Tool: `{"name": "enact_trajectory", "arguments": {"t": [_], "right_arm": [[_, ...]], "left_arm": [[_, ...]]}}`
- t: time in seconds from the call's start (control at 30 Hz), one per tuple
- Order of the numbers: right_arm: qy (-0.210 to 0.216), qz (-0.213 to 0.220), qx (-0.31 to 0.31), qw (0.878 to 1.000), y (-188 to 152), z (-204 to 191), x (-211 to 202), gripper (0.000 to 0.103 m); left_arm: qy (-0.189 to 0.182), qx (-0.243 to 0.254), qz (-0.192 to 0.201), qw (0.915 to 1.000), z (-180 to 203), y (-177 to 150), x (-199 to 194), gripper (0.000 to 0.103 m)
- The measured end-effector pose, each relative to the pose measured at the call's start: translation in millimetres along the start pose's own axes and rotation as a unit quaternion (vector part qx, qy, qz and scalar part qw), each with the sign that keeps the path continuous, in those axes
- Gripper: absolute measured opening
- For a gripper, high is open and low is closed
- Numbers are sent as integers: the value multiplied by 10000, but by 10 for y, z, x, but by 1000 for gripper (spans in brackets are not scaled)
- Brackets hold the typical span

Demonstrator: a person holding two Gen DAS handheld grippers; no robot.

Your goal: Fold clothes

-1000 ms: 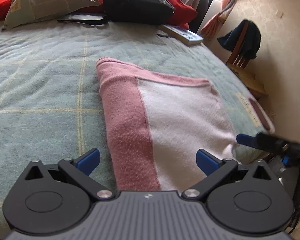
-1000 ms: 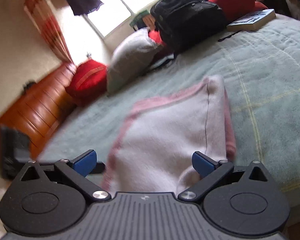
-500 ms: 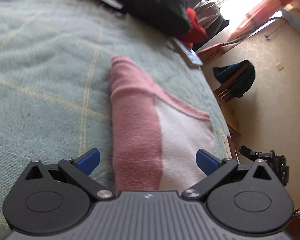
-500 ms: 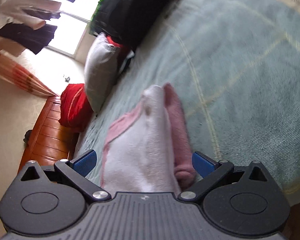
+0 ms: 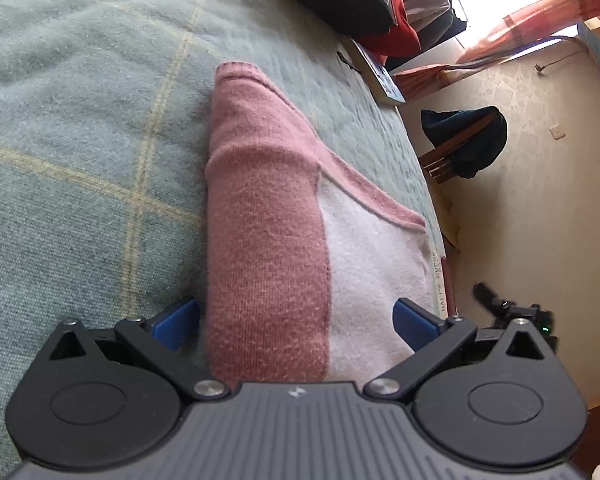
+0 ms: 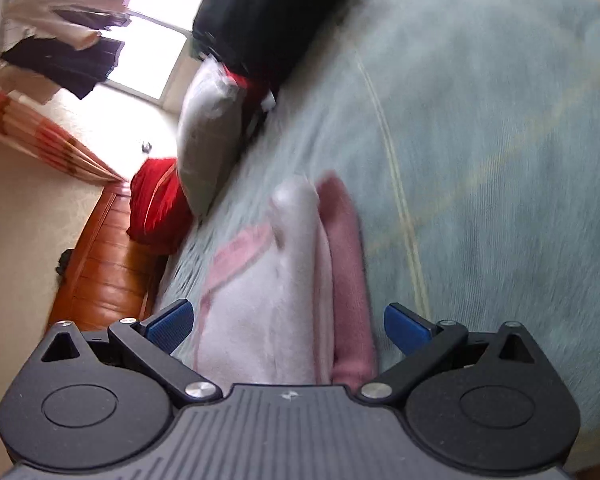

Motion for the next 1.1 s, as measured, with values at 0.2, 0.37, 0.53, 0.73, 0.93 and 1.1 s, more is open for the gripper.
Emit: {"name": "enact_trajectory", "arguments": {"t": [0.2, 0.37, 0.53, 0.73, 0.93, 1.1], "right_arm": [[-246, 186, -785, 9964, 63, -105, 138, 45], [-450, 340, -1434, 9880, 121, -198, 250, 23], [-586, 436, -1861, 9798, 183, -249, 345, 16], [-549, 376, -1714, 9829, 256, -176, 412, 16], [-579, 502, -1749, 9816, 280, -226, 253, 25], [-46, 622, -2035, 9771, 184, -565, -49, 52]], "left_arm": [[10, 12, 101, 9999, 15, -6, 11, 102], [68, 91, 116, 9999, 40, -4, 27, 102], [75, 117, 122, 9998, 45, 6, 38, 102], [71, 108, 141, 9998, 31, 5, 27, 102], [171, 196, 149, 9996, 56, -15, 5, 102], [263, 268, 133, 9992, 67, -26, 14, 102]]}}
Point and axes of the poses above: each gripper's, at about its wrist camera, not at the fingertips, and x roughly the way its jaws point, z to its right, y to its top, the point moved 8 cm from there along x, roughly the way its jaws point, and after that the axes turned 7 degrees about z, right-handed, at the moved point
